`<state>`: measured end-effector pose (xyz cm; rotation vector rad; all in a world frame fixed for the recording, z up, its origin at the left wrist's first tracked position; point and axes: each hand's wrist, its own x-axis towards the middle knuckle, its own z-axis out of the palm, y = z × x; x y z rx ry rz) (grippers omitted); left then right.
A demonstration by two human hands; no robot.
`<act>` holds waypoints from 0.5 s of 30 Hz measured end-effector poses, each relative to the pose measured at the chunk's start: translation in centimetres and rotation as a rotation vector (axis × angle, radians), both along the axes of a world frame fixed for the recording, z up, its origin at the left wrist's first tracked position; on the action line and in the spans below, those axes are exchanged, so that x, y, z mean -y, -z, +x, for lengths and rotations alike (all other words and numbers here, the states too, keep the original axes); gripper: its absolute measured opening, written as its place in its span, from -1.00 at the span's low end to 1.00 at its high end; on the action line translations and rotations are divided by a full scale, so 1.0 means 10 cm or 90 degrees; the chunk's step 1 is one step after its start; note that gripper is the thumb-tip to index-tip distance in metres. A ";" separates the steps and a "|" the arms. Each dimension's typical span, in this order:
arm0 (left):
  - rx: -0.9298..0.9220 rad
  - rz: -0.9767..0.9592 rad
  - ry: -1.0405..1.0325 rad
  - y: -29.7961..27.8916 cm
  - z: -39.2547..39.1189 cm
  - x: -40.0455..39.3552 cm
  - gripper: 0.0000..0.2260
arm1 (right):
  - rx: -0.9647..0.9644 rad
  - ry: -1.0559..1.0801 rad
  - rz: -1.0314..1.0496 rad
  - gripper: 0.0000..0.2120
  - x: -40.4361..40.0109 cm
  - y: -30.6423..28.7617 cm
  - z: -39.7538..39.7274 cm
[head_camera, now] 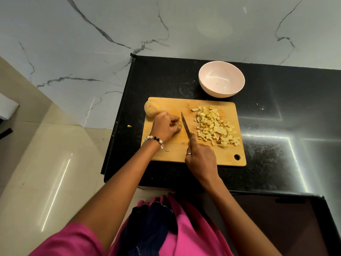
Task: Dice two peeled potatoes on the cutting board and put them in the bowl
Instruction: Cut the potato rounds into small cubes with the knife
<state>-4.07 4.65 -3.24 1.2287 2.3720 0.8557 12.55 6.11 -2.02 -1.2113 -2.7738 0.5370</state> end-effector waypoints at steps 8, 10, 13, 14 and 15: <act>-0.001 0.064 -0.048 0.06 0.06 0.01 -0.71 | 0.050 -0.018 0.032 -0.45 0.09 0.03 -0.05; 0.009 0.074 -0.055 0.06 0.07 0.00 -0.72 | 0.056 -0.029 0.042 -0.44 0.11 0.05 -0.07; 0.012 0.072 -0.055 0.05 0.05 -0.02 -0.75 | 0.063 -0.043 0.063 -0.42 0.11 0.09 -0.16; 0.013 0.074 -0.055 0.05 0.05 -0.03 -0.75 | 0.064 -0.046 0.073 -0.42 0.10 0.10 -0.19; 0.015 0.076 -0.056 0.05 0.05 -0.03 -0.76 | 0.071 -0.047 0.081 -0.42 0.11 0.10 -0.21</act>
